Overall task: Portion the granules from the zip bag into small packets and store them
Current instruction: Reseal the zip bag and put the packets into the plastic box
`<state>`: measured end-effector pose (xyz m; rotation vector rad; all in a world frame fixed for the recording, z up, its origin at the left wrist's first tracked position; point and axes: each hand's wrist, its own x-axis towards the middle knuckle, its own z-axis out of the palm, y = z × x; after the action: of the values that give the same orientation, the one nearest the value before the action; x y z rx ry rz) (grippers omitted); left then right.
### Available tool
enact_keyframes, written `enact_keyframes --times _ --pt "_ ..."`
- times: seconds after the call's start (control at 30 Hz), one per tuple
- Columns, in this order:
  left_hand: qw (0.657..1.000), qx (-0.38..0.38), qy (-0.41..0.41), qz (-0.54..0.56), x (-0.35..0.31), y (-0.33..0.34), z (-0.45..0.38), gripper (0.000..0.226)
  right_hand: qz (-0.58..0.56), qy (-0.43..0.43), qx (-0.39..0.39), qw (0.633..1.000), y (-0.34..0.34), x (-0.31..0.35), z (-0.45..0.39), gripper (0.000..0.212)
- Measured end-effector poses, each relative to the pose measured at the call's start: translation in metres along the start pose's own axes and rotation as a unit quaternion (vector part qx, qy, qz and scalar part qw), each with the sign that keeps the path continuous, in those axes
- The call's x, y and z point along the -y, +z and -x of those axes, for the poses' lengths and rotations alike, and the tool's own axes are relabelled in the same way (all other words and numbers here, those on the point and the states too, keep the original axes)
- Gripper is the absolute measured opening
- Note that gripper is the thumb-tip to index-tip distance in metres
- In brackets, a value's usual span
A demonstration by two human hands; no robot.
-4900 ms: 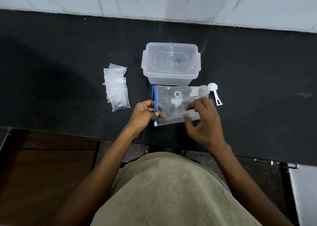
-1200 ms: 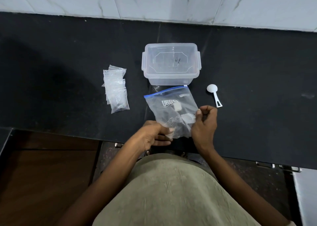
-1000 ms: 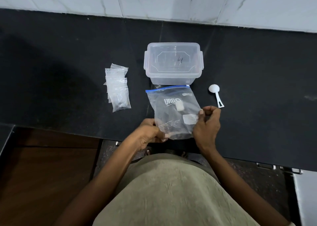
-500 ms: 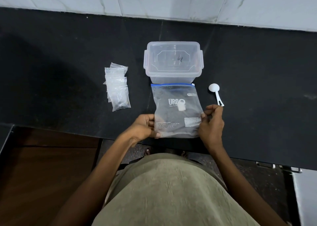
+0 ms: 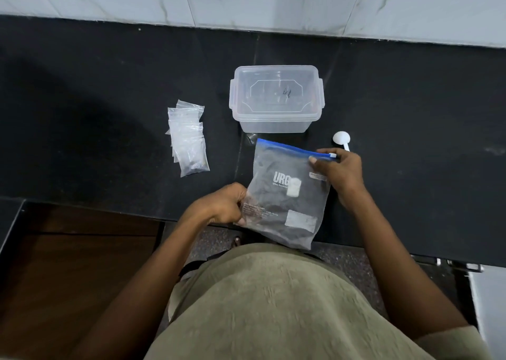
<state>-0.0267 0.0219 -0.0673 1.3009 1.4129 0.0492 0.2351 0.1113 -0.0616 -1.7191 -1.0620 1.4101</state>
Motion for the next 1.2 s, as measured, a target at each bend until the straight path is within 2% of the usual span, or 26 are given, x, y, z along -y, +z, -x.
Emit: enact_keyframes --times 0.07,0.2,0.3,0.4,0.5,0.57,0.63,0.7,0.73,0.8,0.87,0.97,1.07,1.13,1.2 --pt "0.998 -0.015 -0.013 0.055 0.001 -0.003 0.000 0.025 -0.023 0.006 -0.041 0.999 -0.003 0.000 -0.004 0.017" --pt "0.988 -0.039 -0.044 0.143 -0.004 -0.005 0.002 0.031 -0.040 0.014 -0.106 0.993 -0.001 -0.010 -0.007 0.017" --pt "0.985 -0.067 -0.054 0.147 -0.002 0.000 0.002 0.035 -0.042 0.010 -0.124 0.991 0.003 -0.019 -0.005 0.021" --pt "0.986 -0.064 -0.024 0.153 -0.002 0.001 0.001 0.046 -0.067 -0.009 -0.084 0.994 0.006 -0.021 -0.001 0.032" --pt "0.949 -0.030 0.016 0.314 -0.007 -0.001 0.000 0.053 -0.075 -0.009 -0.004 0.997 0.009 -0.021 0.004 0.037" --pt "0.922 -0.094 0.008 0.374 -0.013 0.001 -0.007 0.036 -0.069 -0.013 0.033 0.997 0.009 -0.024 0.009 0.039" --pt "0.904 -0.215 -0.019 0.368 -0.021 0.009 -0.015 0.015 -0.061 -0.010 0.052 0.997 0.006 -0.026 0.013 0.045" --pt "0.882 -0.304 -0.003 0.359 -0.027 0.018 -0.019 0.012 -0.053 -0.007 0.066 0.996 0.002 -0.026 0.019 0.052" --pt "0.878 -0.324 0.018 0.352 -0.027 0.022 -0.020 0.019 -0.047 -0.010 0.070 0.996 0.000 -0.027 0.023 0.055" --pt "0.881 -0.329 0.058 0.334 -0.028 0.031 -0.021 0.042 -0.031 -0.023 0.064 0.997 -0.008 -0.031 0.029 0.068" --pt "0.891 -0.310 0.089 0.319 -0.029 0.035 -0.020 0.054 -0.022 -0.039 0.051 0.998 -0.015 -0.034 0.033 0.074" --pt "0.901 -0.276 0.098 0.319 -0.030 0.036 -0.021 0.065 -0.022 -0.067 0.051 0.996 -0.022 -0.032 0.032 0.053" --pt "0.892 -0.260 0.101 0.356 -0.034 0.035 -0.020 0.069 -0.008 -0.091 0.059 0.994 -0.026 -0.026 0.031 0.030" --pt "0.880 -0.267 0.114 0.376 -0.038 0.036 -0.020 0.072 -0.027 -0.080 0.070 0.994 -0.031 -0.025 0.032 0.033" --pt "0.869 -0.280 0.124 0.387 -0.040 0.037 -0.020 0.077 -0.044 -0.064 0.093 0.993 -0.036 -0.025 0.031 0.049"
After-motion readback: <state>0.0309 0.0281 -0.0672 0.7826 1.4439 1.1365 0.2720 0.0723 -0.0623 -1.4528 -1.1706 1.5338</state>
